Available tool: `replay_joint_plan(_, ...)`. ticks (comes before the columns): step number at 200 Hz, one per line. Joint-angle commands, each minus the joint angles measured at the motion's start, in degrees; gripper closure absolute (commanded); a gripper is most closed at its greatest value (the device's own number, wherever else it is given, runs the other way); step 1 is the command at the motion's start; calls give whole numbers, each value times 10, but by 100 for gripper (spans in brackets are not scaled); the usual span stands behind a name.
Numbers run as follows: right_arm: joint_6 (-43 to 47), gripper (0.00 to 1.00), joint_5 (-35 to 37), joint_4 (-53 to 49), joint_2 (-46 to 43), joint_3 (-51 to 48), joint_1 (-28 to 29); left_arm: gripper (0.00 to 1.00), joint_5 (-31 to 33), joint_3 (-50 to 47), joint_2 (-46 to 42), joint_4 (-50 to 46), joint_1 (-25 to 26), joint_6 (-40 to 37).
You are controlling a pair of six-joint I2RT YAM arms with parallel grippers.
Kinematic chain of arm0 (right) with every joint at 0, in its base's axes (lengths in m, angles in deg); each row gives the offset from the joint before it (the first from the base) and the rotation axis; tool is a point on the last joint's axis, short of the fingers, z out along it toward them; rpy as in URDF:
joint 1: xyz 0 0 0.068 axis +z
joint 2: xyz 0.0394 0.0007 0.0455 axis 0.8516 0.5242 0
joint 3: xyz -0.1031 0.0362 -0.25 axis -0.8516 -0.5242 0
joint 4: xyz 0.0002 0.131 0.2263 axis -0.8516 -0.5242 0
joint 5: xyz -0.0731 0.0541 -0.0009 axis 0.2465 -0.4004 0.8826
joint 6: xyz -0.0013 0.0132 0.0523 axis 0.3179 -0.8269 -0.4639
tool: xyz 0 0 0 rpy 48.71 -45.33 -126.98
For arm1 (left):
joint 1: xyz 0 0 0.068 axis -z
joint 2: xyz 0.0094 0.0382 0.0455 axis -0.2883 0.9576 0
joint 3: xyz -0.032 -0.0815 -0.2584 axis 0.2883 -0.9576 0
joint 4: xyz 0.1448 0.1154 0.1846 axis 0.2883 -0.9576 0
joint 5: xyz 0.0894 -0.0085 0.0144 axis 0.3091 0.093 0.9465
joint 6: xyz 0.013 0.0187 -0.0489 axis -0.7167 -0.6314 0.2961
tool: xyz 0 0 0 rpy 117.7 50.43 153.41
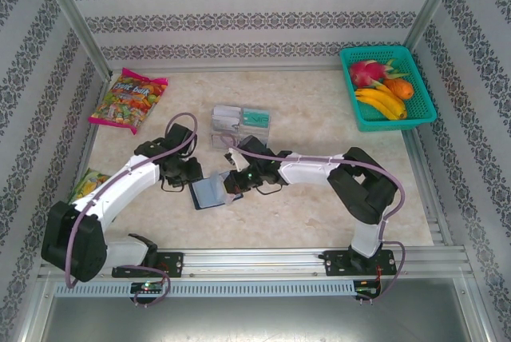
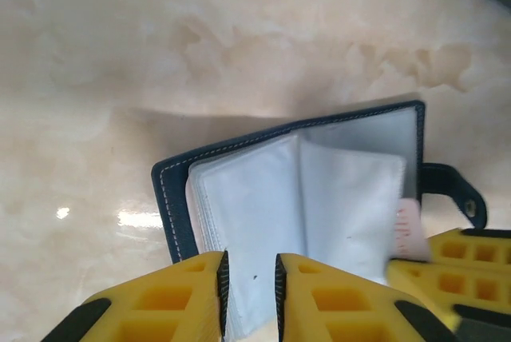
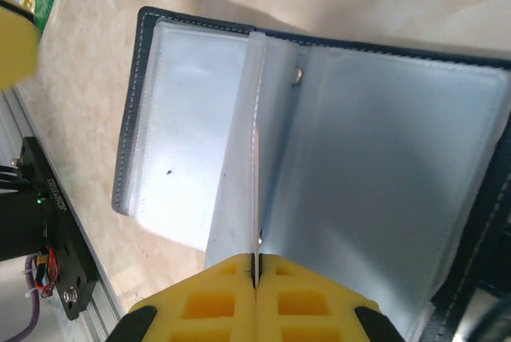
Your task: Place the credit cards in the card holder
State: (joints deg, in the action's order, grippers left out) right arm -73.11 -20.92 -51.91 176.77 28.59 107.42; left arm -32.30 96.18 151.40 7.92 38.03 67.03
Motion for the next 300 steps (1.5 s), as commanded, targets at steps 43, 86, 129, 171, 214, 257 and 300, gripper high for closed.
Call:
replay_joint_plan(43,12,100,26,-21,2,33,17,77,-16,-10,-19,-23,-12,14)
replay_joint_plan(86,-3,100,66,-14,-42,-8,-13,83,-53,-80,20,56,-12,30)
replay_joint_plan(129,8,100,60,-29,-93,-27,-47,84,-58,-108,51,95,-12,28)
replay_joint_plan(171,8,100,14,-36,-120,-1,-36,87,-47,-124,75,107,-12,25)
replay_joint_plan(214,-2,100,-9,-13,-20,37,-4,93,-23,-121,82,100,-12,17)
replay_joint_plan(257,2,100,-1,-4,57,57,-7,97,-6,-118,86,91,-12,9)
replay_joint_plan(300,20,100,38,-28,38,31,-31,99,-3,-114,91,89,-12,3)
